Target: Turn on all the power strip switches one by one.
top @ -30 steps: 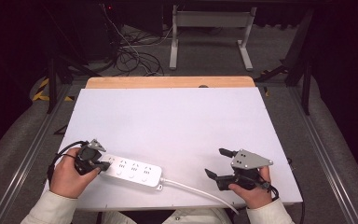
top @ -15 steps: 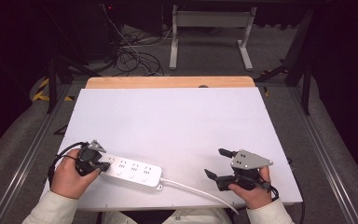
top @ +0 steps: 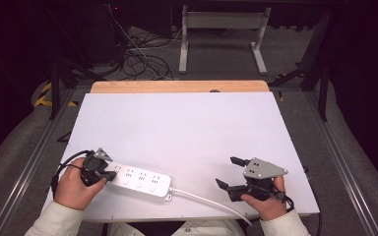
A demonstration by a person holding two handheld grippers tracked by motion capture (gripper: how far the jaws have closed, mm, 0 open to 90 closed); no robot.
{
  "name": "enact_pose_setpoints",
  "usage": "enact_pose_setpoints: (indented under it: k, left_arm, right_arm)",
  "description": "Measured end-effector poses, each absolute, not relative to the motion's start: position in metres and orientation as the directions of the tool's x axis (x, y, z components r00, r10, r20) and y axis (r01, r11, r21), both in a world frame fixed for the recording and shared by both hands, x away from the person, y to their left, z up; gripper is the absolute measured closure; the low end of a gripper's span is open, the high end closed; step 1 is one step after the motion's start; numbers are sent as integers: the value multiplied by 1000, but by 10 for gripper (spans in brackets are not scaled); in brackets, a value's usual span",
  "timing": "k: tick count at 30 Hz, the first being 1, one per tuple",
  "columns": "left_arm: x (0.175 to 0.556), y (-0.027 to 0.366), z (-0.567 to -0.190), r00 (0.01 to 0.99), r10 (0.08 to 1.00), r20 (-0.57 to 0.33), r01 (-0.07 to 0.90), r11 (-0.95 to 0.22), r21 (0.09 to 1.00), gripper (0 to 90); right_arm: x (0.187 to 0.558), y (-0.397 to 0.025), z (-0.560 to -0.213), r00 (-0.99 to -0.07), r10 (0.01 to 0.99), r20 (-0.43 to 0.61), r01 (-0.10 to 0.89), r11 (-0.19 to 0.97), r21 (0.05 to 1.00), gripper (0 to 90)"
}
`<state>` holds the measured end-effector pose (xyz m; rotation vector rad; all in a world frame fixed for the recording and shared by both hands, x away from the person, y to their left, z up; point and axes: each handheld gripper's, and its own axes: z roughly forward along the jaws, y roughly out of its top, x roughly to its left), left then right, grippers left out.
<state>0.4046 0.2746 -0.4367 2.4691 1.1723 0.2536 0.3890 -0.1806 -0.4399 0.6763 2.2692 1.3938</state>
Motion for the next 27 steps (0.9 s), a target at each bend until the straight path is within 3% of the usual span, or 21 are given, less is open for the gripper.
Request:
enact_pose_setpoints:
  k: [14,27]
  left_arm:
    - [403,273,-437,622,783,12,707,-568,422,900]
    - [392,279,-412,633,774,-6,646,-524,555,899]
  right_arm:
    - [389,-180,-440,-809,582,-80,195,394,898,173]
    - [390,-180,-441,-809,582,-84,193,398,897,173]
